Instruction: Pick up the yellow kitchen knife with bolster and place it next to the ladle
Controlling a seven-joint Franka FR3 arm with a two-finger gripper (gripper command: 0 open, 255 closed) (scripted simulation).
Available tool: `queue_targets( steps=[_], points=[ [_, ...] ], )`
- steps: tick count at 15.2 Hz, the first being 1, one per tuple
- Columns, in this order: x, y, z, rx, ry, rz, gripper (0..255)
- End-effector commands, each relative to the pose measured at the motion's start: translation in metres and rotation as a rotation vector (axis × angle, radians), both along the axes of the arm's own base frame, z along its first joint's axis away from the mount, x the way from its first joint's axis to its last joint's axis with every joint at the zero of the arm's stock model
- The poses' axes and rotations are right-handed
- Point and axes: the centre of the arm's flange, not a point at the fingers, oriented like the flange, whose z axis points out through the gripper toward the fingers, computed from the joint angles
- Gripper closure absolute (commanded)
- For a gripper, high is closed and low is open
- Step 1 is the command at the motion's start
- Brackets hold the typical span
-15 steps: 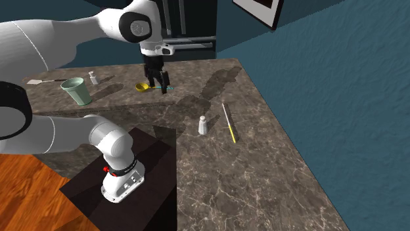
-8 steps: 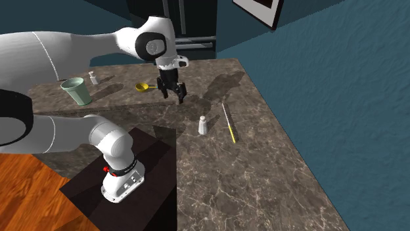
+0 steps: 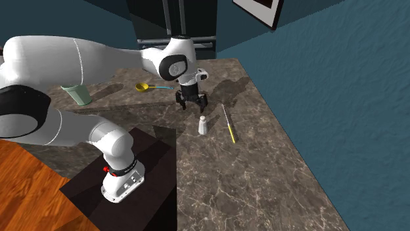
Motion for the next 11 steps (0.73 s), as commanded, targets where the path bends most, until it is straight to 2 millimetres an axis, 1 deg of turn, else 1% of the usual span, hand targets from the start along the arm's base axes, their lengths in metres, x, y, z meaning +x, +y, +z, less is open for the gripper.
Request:
queue_targets(
  steps=[1,6,11],
  points=[
    [0.011,-0.018,-0.012,-0.004,-0.019,0.061,0],
    [0.041,-0.062,-0.043,-0.009,-0.060,0.203,0],
    [0.078,-0.102,-0.073,-0.013,-0.101,0.345,0]
  ],
)
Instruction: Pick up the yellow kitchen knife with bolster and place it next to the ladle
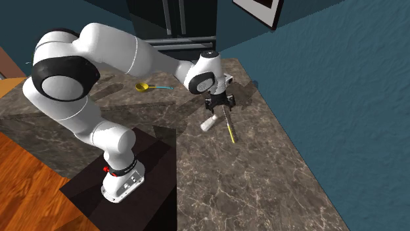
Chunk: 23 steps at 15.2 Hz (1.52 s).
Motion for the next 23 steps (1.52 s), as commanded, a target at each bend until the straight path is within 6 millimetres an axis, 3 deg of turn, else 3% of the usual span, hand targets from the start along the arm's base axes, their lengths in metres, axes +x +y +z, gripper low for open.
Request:
queue_targets(
  steps=[1,5,13,20,21,23],
  points=[
    [0.004,-0.010,-0.028,0.034,0.072,0.060,0],
    [0.036,-0.034,-0.048,0.026,0.044,0.163,0],
    [0.043,-0.037,-0.087,0.026,0.044,0.163,0],
    [0.043,-0.037,-0.087,0.026,0.044,0.163,0],
    [0.043,-0.037,-0.087,0.026,0.044,0.163,255],
    [0.043,-0.037,-0.087,0.026,0.044,0.163,255]
  ],
)
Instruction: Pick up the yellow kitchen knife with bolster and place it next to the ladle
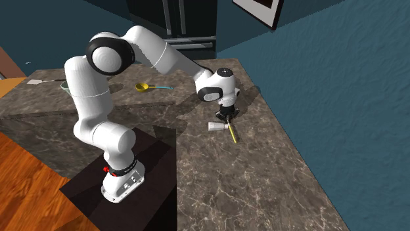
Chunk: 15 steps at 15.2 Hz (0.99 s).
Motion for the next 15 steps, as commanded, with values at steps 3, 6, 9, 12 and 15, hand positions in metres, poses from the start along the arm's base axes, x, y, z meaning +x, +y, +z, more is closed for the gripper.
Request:
queue_targets(
  steps=[3,6,9,12,15],
  points=[
    [0.000,0.000,0.000,0.000,0.000,0.000,255],
    [0.000,0.000,0.000,0.000,0.000,0.000,255],
    [0.000,0.000,0.011,0.000,0.000,0.000,255],
    [0.000,0.000,0.026,0.000,0.000,0.000,255],
    [0.000,0.000,0.042,0.000,0.000,0.000,255]
  ],
)
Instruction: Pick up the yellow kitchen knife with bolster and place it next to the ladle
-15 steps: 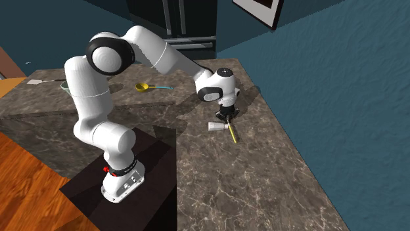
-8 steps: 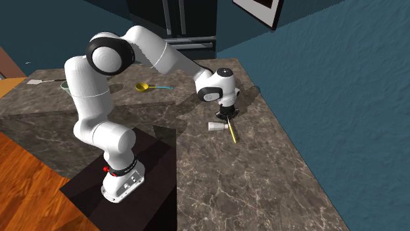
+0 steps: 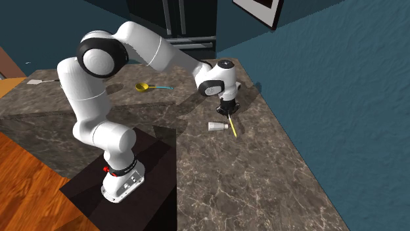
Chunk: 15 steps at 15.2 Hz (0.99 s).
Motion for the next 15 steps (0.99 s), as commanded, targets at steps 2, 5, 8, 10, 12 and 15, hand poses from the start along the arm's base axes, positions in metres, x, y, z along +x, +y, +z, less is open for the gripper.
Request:
queue_targets(
  steps=[2,5,8,10,12,15],
  points=[
    [-0.002,0.000,0.017,0.000,0.001,0.000,255],
    [-0.002,0.000,0.033,0.000,0.001,0.000,255],
    [-0.002,0.000,0.049,0.000,0.001,0.000,255],
    [-0.002,0.000,0.059,0.000,0.001,0.000,255],
    [-0.002,0.000,0.070,0.000,0.001,0.000,255],
    [-0.002,0.000,0.086,0.000,0.001,0.000,255]
  ],
)
